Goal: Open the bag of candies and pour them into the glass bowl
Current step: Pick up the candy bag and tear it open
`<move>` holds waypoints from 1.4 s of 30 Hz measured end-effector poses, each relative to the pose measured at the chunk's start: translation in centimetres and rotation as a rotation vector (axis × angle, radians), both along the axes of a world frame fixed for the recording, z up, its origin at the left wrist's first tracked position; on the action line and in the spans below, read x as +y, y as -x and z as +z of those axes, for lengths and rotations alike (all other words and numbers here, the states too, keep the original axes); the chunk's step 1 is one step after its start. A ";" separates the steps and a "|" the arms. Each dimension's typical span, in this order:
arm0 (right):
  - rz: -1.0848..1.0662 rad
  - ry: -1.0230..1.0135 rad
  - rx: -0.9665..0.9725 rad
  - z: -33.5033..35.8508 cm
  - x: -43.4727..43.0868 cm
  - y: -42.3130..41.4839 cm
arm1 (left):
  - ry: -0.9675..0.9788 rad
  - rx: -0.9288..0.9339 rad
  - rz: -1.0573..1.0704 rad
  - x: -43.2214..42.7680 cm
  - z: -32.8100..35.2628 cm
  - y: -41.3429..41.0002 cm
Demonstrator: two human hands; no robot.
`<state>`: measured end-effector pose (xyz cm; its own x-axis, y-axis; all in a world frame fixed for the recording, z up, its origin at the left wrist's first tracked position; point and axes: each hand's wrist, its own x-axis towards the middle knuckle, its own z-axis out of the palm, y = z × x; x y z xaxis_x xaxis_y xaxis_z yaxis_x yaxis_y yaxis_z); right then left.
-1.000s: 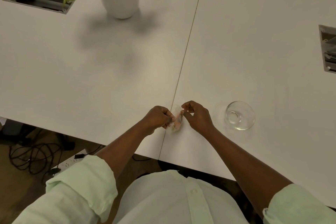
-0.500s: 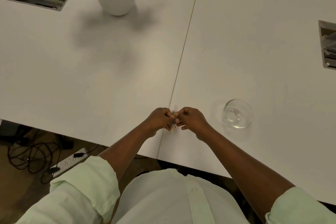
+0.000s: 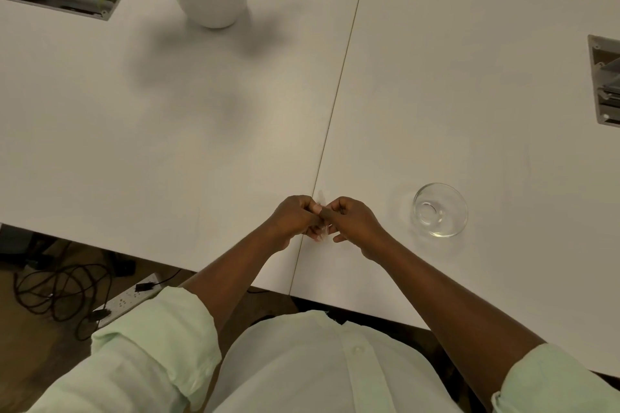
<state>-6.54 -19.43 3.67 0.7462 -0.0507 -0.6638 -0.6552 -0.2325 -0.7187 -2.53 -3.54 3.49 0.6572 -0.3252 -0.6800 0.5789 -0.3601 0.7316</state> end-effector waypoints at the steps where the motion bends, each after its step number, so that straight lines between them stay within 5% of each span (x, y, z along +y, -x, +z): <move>1: -0.012 -0.013 0.009 0.0 0.0 0.0 | 0.003 -0.002 -0.002 0.0 -0.1 0.0; 31: -0.187 -0.258 0.150 -0.9 -0.5 0.3 | -0.047 -0.132 0.055 -0.1 -0.8 0.8; 42: 0.002 0.124 -0.100 -0.8 0.1 -0.2 | -0.080 -0.132 0.111 -0.4 -0.5 1.0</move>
<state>-6.38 -19.35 2.92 0.8082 -0.1264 -0.5752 -0.5816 -0.3248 -0.7458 -3.48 -3.92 3.00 0.7713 -0.1943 -0.6061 0.5188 -0.3598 0.7755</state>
